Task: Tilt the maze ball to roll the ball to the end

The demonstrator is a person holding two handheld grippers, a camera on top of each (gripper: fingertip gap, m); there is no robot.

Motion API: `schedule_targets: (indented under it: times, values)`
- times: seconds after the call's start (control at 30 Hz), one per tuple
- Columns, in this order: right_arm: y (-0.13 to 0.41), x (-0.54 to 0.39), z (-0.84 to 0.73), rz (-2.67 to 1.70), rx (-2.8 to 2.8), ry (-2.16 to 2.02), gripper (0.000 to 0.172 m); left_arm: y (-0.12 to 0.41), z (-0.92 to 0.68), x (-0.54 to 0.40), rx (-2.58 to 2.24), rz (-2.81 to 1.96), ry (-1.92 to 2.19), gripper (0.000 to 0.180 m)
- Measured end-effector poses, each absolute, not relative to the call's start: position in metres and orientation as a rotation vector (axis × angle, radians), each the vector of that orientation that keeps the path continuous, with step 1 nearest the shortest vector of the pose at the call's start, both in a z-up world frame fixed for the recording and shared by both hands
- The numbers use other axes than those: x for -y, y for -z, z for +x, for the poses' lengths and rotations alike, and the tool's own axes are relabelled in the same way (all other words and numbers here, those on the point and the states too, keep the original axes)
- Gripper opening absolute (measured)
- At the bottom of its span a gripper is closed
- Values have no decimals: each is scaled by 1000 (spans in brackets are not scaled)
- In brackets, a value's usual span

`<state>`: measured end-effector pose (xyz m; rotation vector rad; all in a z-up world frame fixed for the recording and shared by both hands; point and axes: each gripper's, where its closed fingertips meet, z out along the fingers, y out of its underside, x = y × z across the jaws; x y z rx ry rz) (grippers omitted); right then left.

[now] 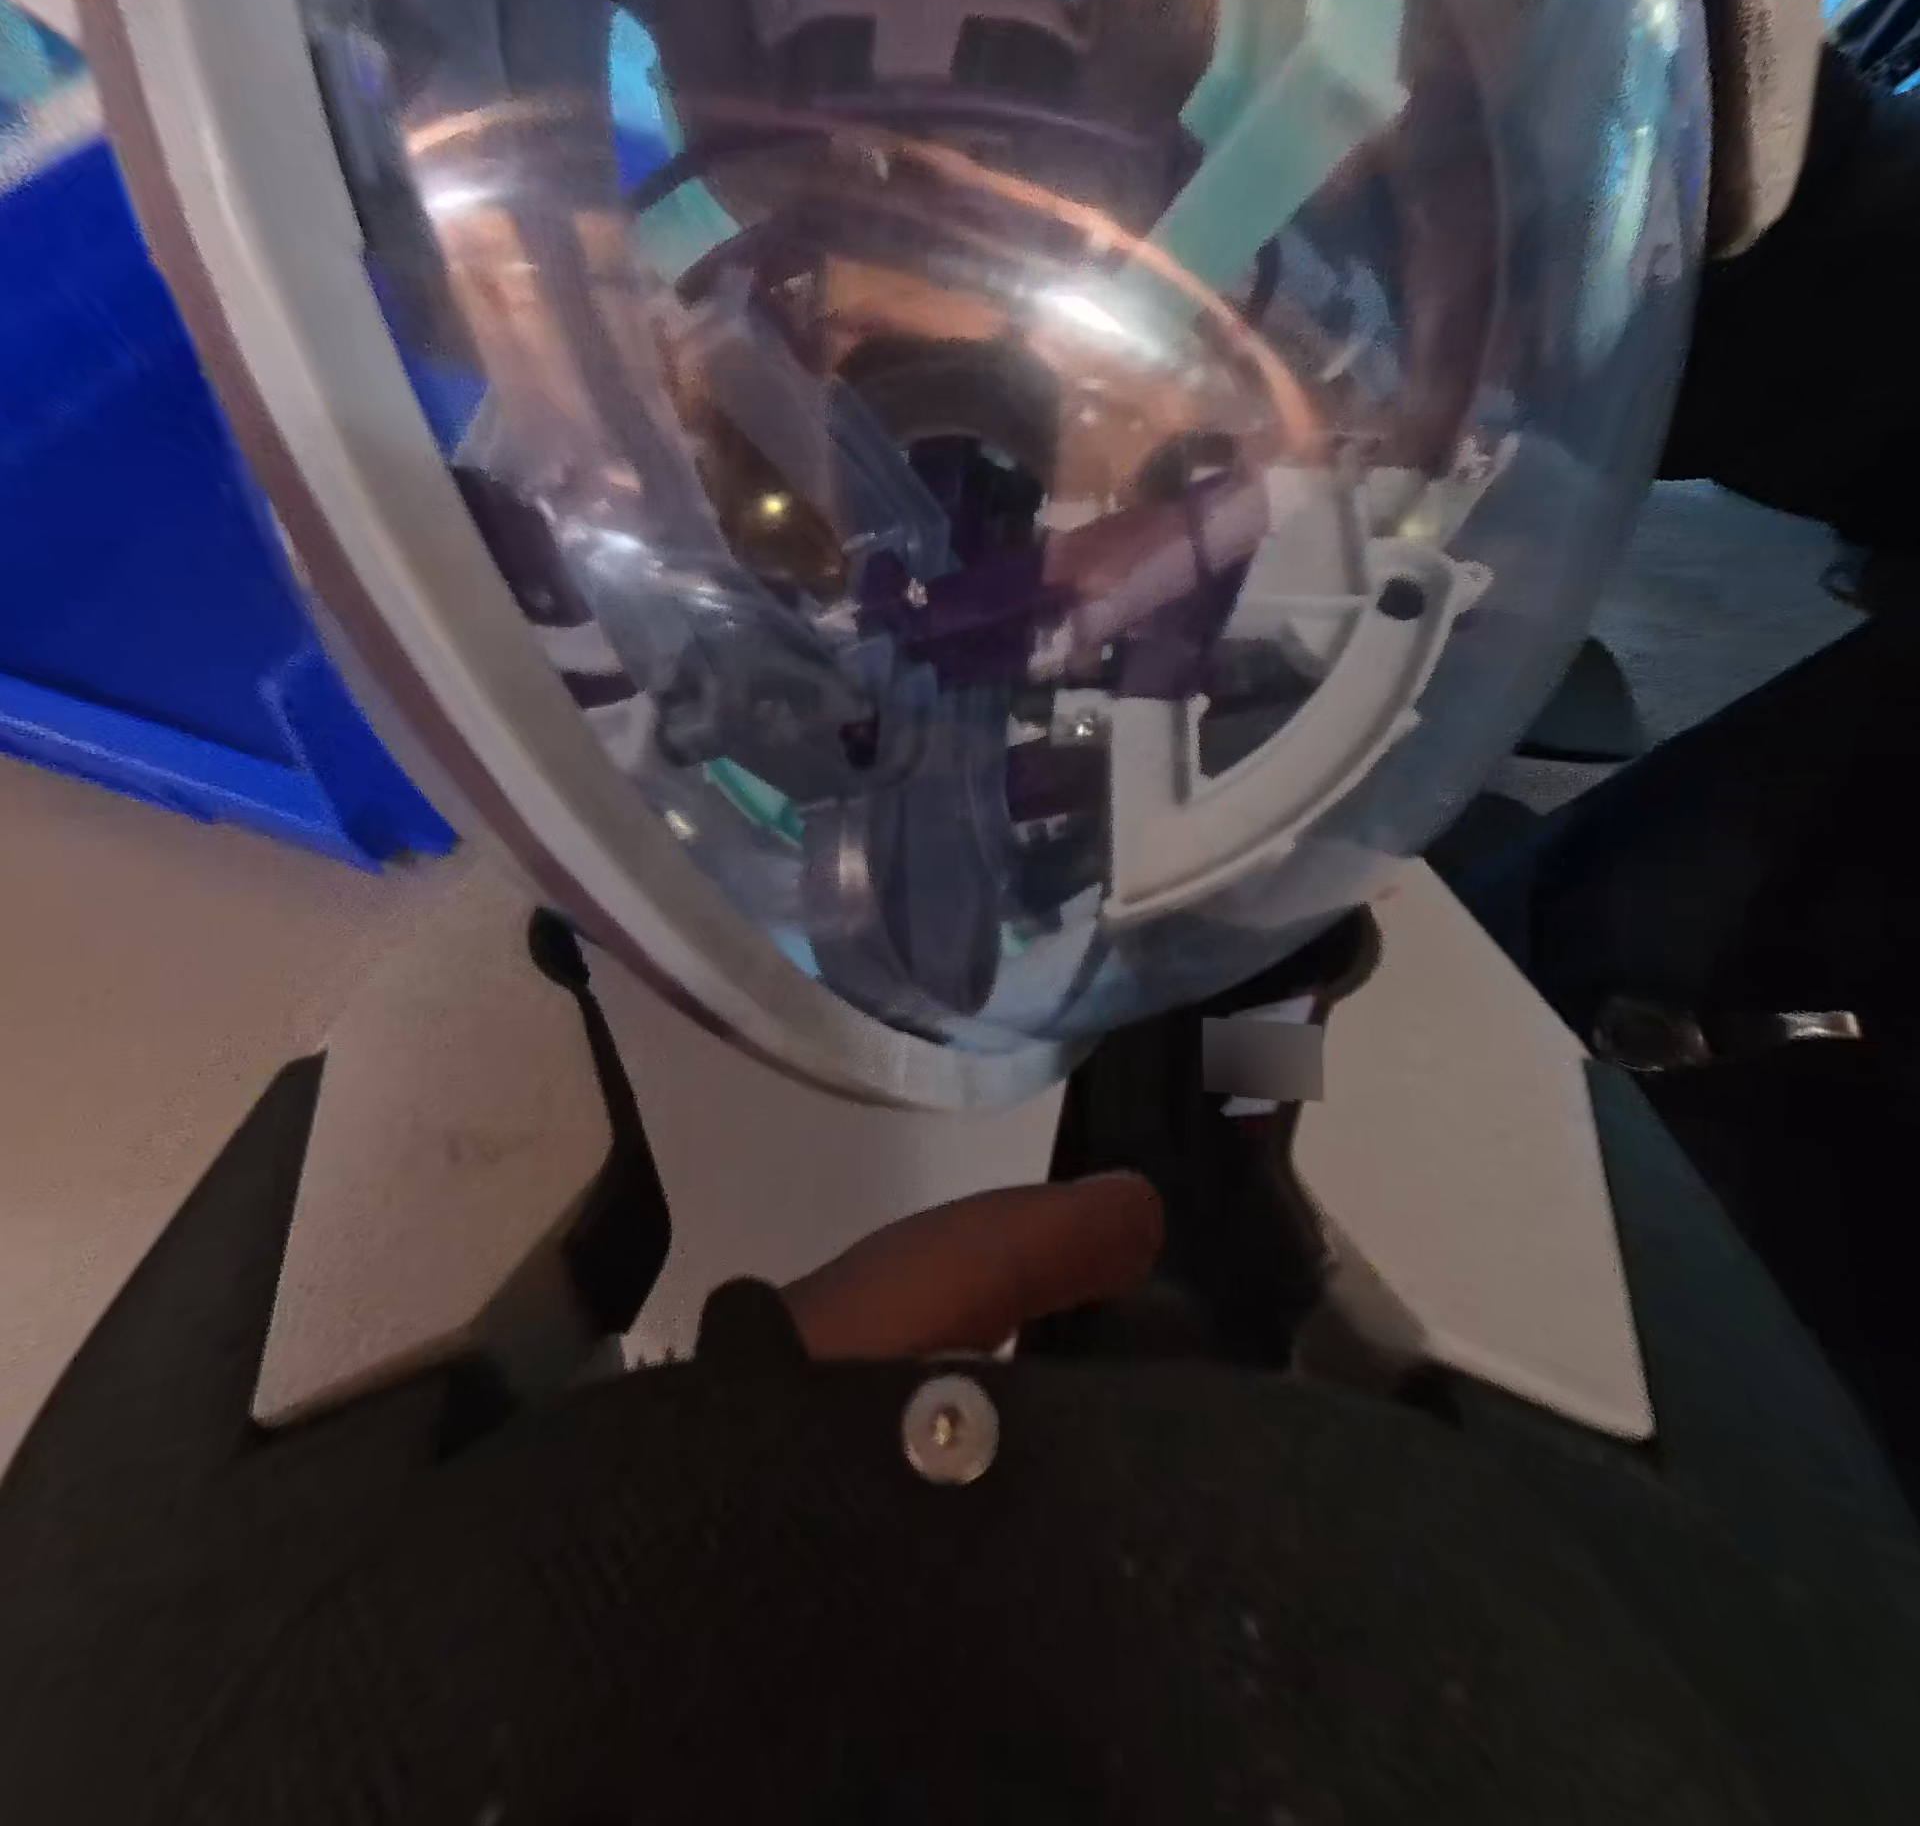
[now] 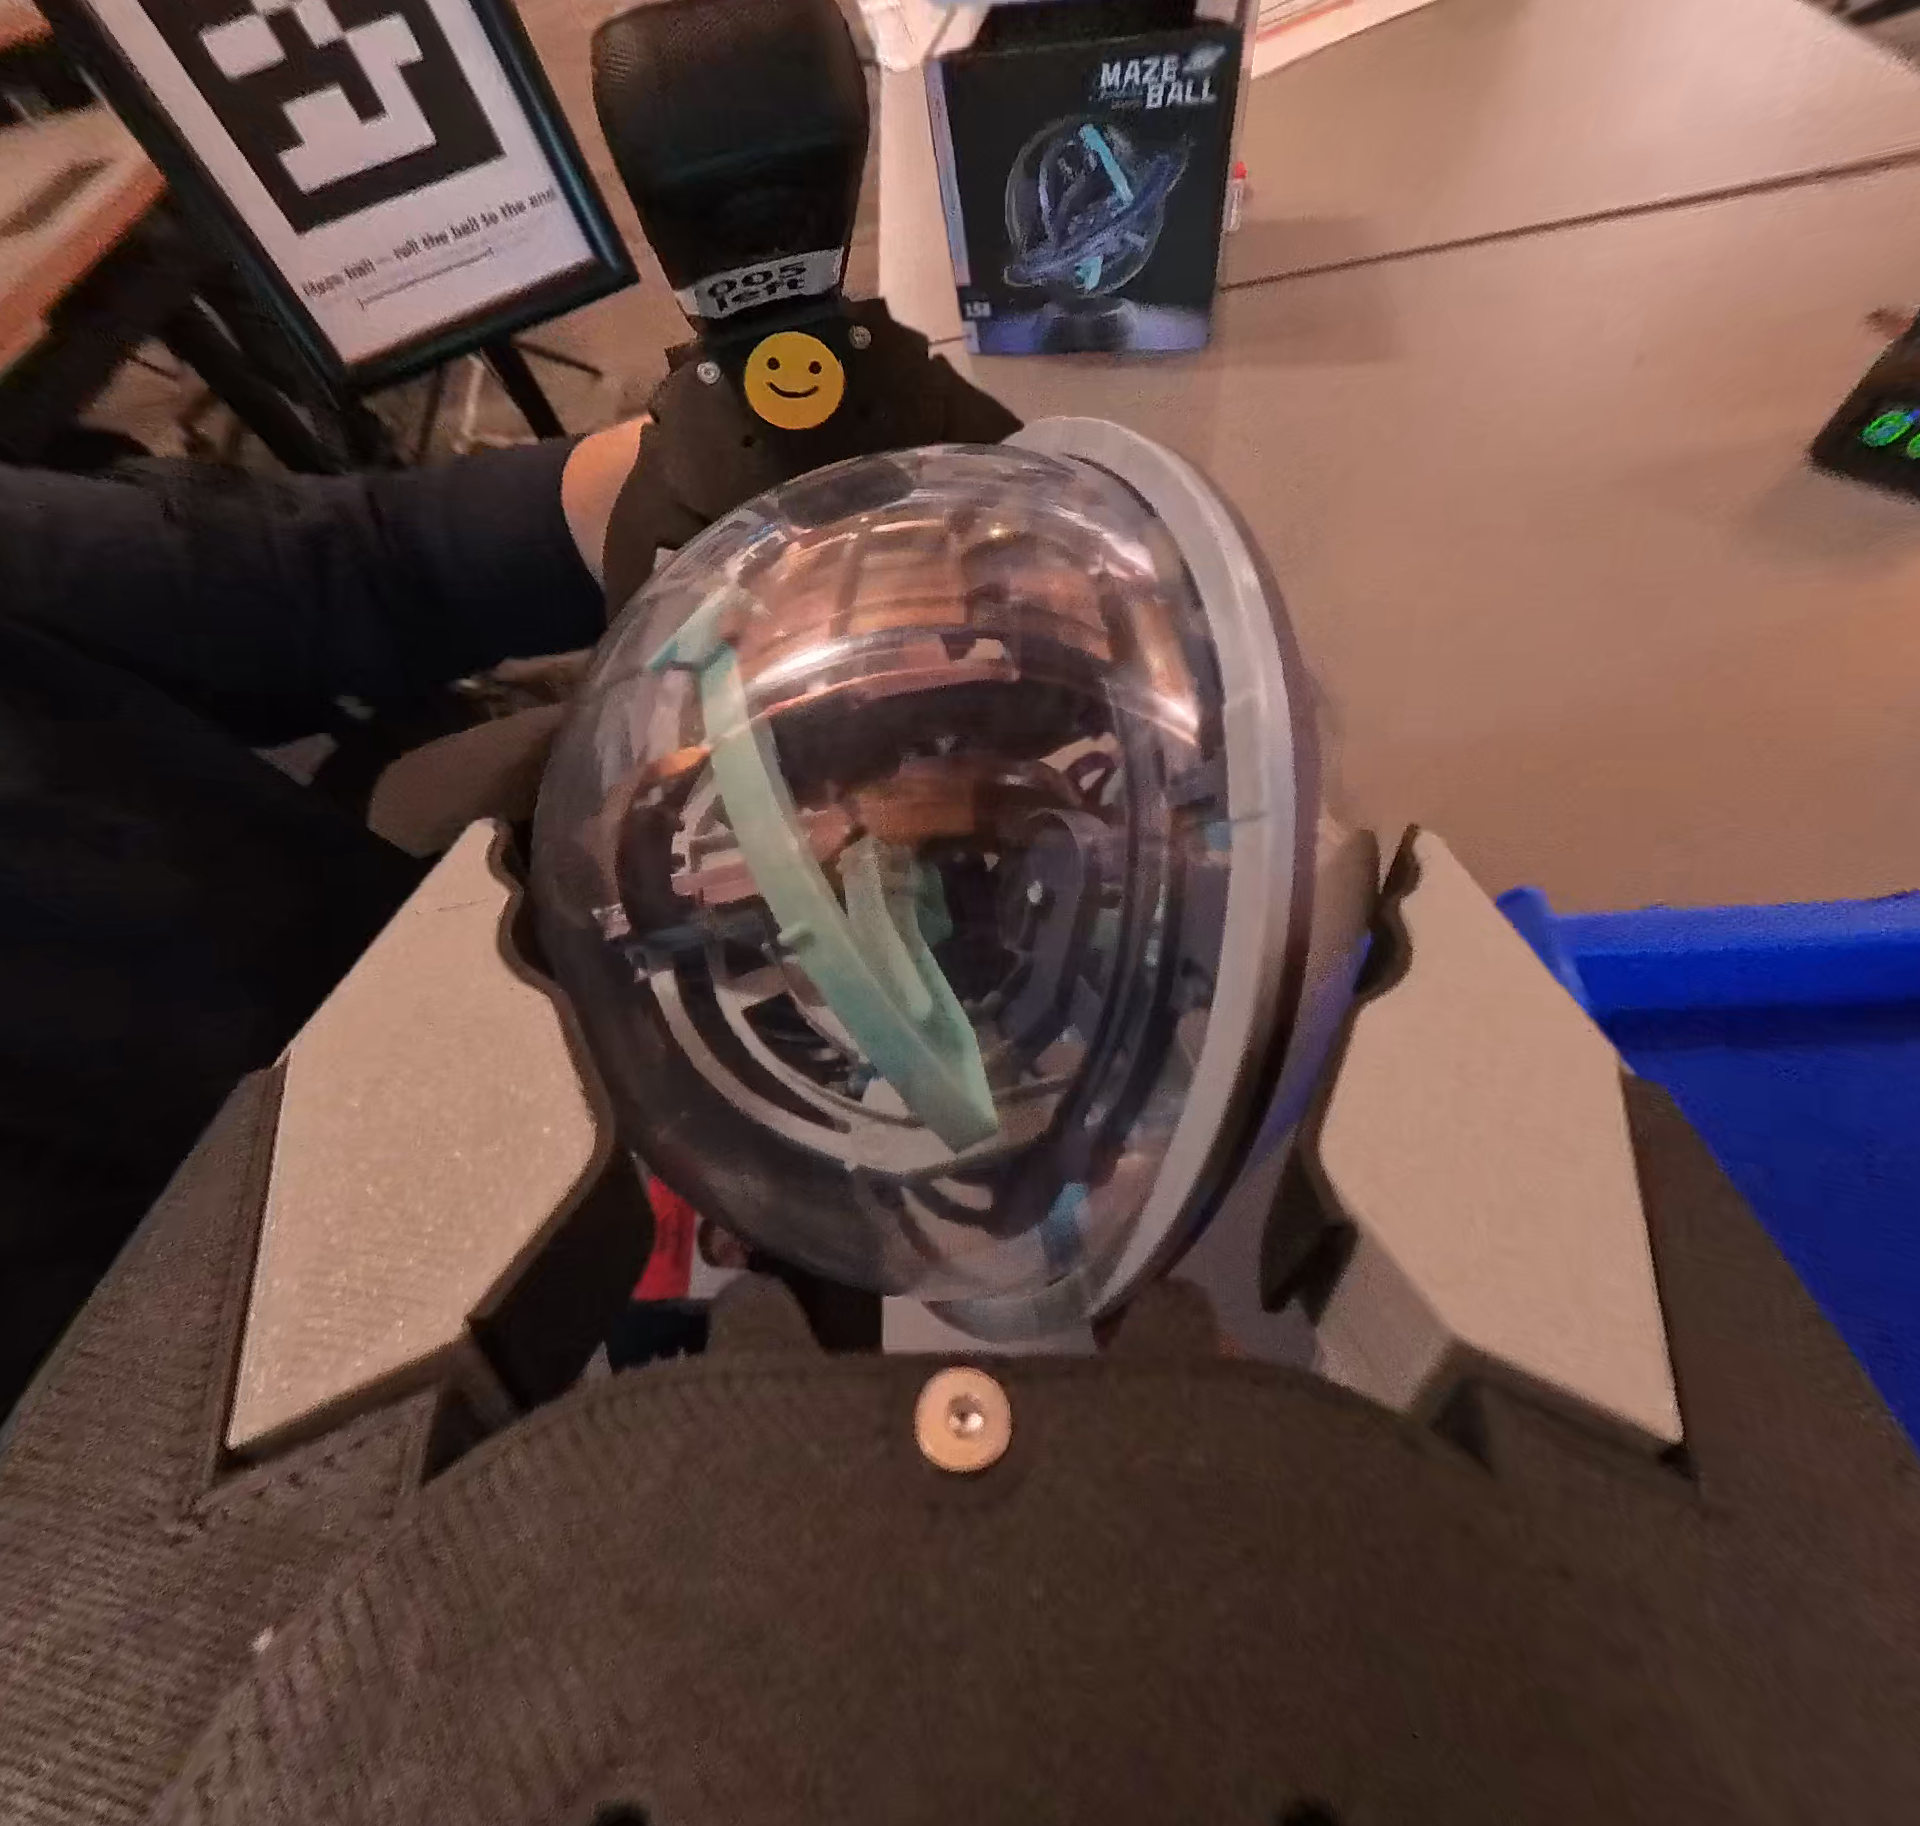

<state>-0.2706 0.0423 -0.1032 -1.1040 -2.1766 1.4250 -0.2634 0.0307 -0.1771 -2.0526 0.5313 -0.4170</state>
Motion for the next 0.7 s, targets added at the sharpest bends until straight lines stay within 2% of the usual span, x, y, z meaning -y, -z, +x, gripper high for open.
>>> schedule_targets:
  times: [0.33,0.57,0.7]
  values:
    - [181,-42,-279,-1338,2040,-1765,152,242,-265,-14,-389,-2126,657,143]
    - [211,-49,-283,-1458,1975,-1858,153,263,-269,-16,-346,-2137,742,141]
    - [213,-57,-284,-1505,1881,-1927,152,255,-276,-25,-313,-2053,731,140]
